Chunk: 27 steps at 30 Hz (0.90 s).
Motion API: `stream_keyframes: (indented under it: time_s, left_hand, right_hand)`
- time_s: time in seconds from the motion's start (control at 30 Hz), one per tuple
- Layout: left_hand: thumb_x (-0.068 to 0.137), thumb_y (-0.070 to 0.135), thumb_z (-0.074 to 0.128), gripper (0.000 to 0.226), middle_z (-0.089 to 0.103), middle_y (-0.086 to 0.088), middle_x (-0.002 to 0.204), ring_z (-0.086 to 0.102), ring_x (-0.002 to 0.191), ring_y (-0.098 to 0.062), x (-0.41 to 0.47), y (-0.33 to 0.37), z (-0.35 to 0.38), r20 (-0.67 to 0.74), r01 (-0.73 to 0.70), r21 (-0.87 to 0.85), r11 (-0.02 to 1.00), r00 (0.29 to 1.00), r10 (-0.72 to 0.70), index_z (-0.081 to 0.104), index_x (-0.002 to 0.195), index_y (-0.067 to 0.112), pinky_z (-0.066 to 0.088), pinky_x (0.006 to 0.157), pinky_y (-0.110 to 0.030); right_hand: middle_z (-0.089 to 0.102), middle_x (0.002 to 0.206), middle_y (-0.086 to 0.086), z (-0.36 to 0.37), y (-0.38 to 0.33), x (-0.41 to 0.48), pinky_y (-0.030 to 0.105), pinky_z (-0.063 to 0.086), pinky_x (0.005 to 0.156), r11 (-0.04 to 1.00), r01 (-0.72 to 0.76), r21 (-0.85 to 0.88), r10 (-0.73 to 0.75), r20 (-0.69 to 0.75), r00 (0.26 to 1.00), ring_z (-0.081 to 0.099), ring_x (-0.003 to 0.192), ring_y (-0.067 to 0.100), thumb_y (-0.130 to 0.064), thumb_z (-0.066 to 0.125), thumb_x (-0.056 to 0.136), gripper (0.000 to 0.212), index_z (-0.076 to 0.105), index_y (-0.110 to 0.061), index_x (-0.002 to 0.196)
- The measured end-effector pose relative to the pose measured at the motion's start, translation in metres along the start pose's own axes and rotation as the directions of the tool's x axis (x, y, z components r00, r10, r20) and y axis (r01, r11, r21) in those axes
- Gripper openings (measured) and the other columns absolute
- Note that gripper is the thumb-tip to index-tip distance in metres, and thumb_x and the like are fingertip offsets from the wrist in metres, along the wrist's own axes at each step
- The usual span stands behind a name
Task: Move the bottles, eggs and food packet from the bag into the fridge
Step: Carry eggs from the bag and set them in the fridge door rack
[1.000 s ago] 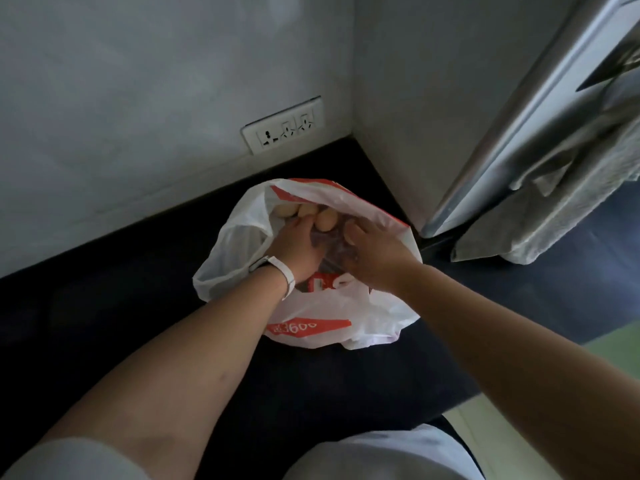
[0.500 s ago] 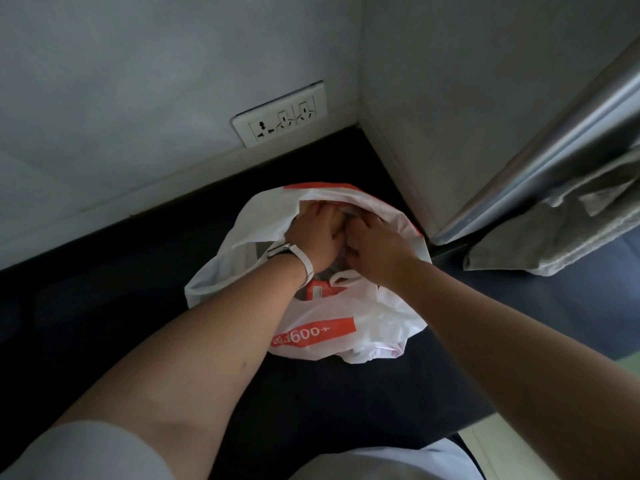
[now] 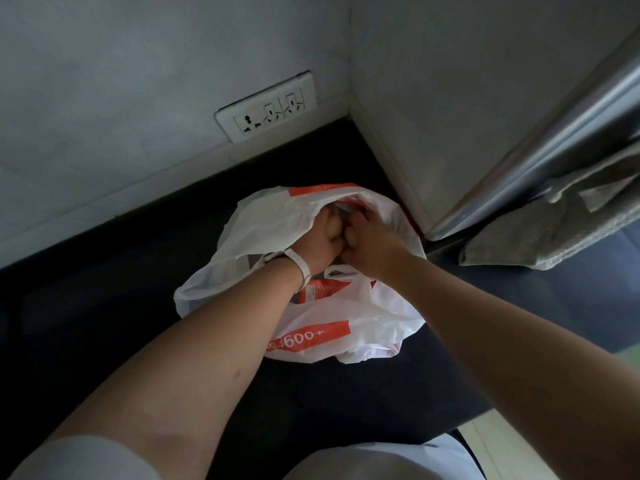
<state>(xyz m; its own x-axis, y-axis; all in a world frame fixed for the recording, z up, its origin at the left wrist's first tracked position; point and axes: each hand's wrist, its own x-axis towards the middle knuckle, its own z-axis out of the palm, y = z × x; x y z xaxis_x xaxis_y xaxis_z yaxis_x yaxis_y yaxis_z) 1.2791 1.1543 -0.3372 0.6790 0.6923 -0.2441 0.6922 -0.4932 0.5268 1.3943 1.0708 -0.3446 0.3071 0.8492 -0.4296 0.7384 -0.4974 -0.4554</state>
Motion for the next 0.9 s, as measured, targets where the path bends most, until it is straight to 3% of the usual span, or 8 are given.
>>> stream_keyframes:
  time_s: [0.17,0.27,0.37,0.5,0.67,0.8,0.9]
  left_hand:
    - [0.079,0.035,0.067,0.046,0.065,0.007,0.117,0.056,0.098,-0.011,-0.02,0.005,-0.011,-0.037,0.037,-0.089,0.995,0.998,-0.041,0.058,0.123,0.031,0.043,0.084,-0.027]
    - [0.069,0.047,0.061,0.044,0.065,0.007,0.11,0.061,0.103,-0.019,-0.036,0.007,-0.018,-0.07,0.056,-0.184,0.981,0.995,-0.07,0.057,0.112,0.039,0.053,0.089,-0.04]
    - [0.07,0.044,0.063,0.039,0.063,0.005,0.11,0.059,0.103,-0.019,-0.055,0.01,-0.028,-0.107,0.083,-0.305,0.949,0.987,-0.121,0.058,0.108,0.04,0.053,0.09,-0.038]
    - [0.087,0.02,0.065,0.031,0.063,0.006,0.105,0.061,0.092,-0.007,-0.085,0.017,-0.043,-0.085,0.061,-0.542,0.838,0.988,-0.127,0.061,0.117,0.027,0.051,0.077,-0.024]
    - [0.088,0.029,0.05,0.019,0.066,0.002,0.103,0.063,0.098,-0.014,-0.12,0.034,-0.06,-0.078,0.027,-0.716,0.698,0.99,-0.119,0.064,0.099,0.036,0.052,0.086,-0.033]
    - [0.091,0.024,0.049,0.016,0.064,0.002,0.087,0.06,0.079,-0.015,-0.145,0.049,-0.068,-0.072,0.065,-0.828,0.557,0.973,-0.22,0.064,0.096,0.028,0.048,0.067,-0.029]
    - [0.082,0.029,0.057,0.017,0.064,0.002,0.081,0.059,0.076,-0.016,-0.16,0.057,-0.071,-0.11,0.044,-0.795,0.604,0.97,-0.215,0.063,0.095,0.023,0.048,0.067,-0.033]
  right_hand:
    - [0.05,0.133,0.007,-0.002,0.0,-0.017,0.035,0.045,0.086,0.992,-0.009,0.129,0.017,-0.056,0.998,0.053,0.116,0.028,-0.037,0.065,0.081,0.063,0.04,-0.019,0.136]
    - [0.061,0.12,0.0,-0.005,-0.007,-0.031,0.037,0.05,0.084,0.973,-0.008,0.229,0.039,-0.133,0.99,0.058,0.106,0.024,-0.041,0.068,0.078,0.061,0.045,-0.023,0.131]
    - [0.059,0.104,-0.007,-0.011,-0.016,-0.048,0.029,0.041,0.076,0.944,-0.027,0.33,0.093,-0.187,0.978,0.054,0.092,0.014,-0.041,0.071,0.08,0.057,0.048,-0.024,0.129]
    - [0.058,0.103,-0.01,-0.019,-0.027,-0.075,0.025,0.046,0.072,0.868,-0.007,0.496,0.123,-0.203,0.972,0.056,0.09,0.011,-0.042,0.074,0.077,0.054,0.049,-0.025,0.122]
    - [0.061,0.089,-0.005,-0.033,-0.047,-0.113,0.021,0.045,0.061,0.778,0.039,0.627,0.128,-0.219,0.967,0.059,0.077,0.011,-0.03,0.064,0.084,0.028,0.052,-0.021,0.107]
    - [0.063,0.084,-0.001,-0.039,-0.062,-0.139,0.026,0.049,0.054,0.739,0.063,0.671,0.133,-0.237,0.962,0.059,0.068,0.013,-0.026,0.068,0.08,0.019,0.055,-0.025,0.094]
    - [0.063,0.081,-0.004,-0.045,-0.071,-0.155,0.025,0.047,0.056,0.764,0.099,0.637,0.106,-0.276,0.955,0.059,0.066,0.011,-0.024,0.068,0.08,0.015,0.058,-0.025,0.091]
